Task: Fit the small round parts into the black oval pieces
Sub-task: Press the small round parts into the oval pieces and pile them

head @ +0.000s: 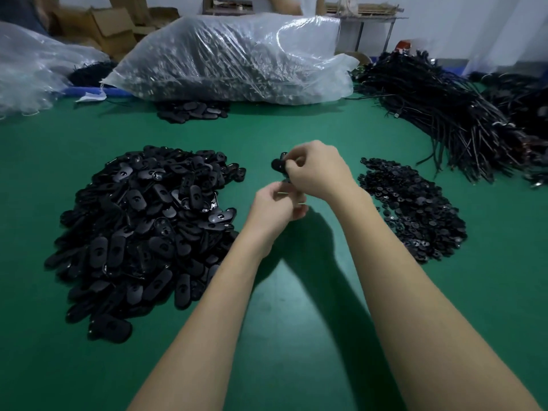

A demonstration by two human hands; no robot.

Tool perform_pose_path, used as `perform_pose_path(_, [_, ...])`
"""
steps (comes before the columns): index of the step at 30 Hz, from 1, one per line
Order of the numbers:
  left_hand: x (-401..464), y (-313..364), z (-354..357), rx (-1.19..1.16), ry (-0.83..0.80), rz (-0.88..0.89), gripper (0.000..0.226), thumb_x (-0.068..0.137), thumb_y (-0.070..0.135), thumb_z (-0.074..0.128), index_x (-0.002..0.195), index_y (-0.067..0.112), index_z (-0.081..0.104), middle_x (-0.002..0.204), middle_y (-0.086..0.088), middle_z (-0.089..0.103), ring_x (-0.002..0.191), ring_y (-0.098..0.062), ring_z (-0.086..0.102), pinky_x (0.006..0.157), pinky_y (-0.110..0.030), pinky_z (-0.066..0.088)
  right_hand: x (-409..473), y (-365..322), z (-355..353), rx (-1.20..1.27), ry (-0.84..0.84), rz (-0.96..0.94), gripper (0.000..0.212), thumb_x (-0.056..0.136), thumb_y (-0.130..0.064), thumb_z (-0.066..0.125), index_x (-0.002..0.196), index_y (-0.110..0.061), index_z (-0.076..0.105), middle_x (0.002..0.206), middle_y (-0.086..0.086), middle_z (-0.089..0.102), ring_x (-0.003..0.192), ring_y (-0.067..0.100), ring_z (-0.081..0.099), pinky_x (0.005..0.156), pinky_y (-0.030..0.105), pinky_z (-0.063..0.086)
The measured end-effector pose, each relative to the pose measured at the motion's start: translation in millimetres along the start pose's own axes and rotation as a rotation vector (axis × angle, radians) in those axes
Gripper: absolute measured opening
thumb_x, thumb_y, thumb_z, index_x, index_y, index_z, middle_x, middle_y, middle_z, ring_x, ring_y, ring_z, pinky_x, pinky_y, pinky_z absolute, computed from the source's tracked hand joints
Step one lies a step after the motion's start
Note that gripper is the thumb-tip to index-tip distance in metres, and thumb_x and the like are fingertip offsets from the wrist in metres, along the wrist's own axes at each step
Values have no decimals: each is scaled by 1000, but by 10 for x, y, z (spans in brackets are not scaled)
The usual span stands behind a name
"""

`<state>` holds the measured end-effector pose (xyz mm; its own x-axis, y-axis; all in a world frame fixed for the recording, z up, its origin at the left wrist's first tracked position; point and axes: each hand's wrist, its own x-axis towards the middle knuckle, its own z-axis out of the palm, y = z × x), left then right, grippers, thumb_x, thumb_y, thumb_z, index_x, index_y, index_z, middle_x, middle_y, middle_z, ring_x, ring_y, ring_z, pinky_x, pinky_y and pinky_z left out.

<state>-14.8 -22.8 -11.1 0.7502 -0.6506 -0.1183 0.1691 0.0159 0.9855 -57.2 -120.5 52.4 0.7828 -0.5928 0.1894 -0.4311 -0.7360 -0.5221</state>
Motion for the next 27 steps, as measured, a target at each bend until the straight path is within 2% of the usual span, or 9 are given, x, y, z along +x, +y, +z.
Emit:
perform_pose_path(4, [-6,35,20,5,31,51,4,97,11,63,102,10,63,98,-9,74,75,-18,72,81,-31,62,-289,360,-86,214,27,38,19,97,-24,59,99,-33,76,89,-6,73,82,14,66,67,20,49])
perform_pose_path(8, [-25,29,37,81,17,93,5,97,12,65,101,10,68,83,-5,74,69,-16,69,74,-28,61,-478,568,-128,373,-41,89,18,96,-24,64,93,-34,78,79,0,77,72,23,70,69,32,58])
perform_pose_path(10, [-41,5,45,124,14,96,5,96,11,66,99,10,70,72,1,74,68,-13,69,76,-29,62,-523,627,-138,456,-92,130,13,96,-26,67,96,-32,79,75,-1,77,64,17,69,68,31,60])
perform_pose_path(12, [-45,-14,48,127,14,79,5,96,10,66,99,9,70,69,1,73,66,-13,69,76,-29,62,-517,700,-149,389,-29,154,8,93,-33,71,96,-33,78,73,-10,75,66,6,68,67,24,56])
perform_pose_path(15, [-49,-10,40,116,14,73,4,95,8,66,97,8,69,73,-2,73,66,-13,70,76,-28,62,-505,832,-197,108,138,232,12,92,-36,67,100,-33,76,86,-19,71,87,9,67,73,29,53])
perform_pose_path(20, [-41,-20,34,94,20,73,2,94,8,67,95,9,69,77,-4,72,68,-13,70,74,-26,62,-545,1105,-286,-161,141,325,35,96,-30,62,130,-28,67,132,-1,65,124,26,56,92,40,53])
perform_pose_path(22, [-32,-34,34,93,15,67,2,94,9,68,96,9,69,74,-2,73,69,-14,71,76,-28,62,-553,1165,-293,-168,115,337,34,97,-30,62,131,-29,68,132,0,66,122,26,57,89,38,53])
perform_pose_path(24, [-26,-41,30,88,11,65,3,94,9,68,96,9,69,73,-1,73,70,-15,72,77,-29,62,-556,1189,-290,-145,140,342,26,97,-26,62,120,-30,74,120,-3,72,110,24,63,78,32,50])
perform_pose_path(27, [-28,-39,25,87,12,64,3,93,9,69,97,9,69,77,-2,73,71,-14,72,76,-29,62,-555,1175,-283,-108,167,367,19,96,-23,64,106,-31,78,105,-3,75,100,23,66,74,30,47])
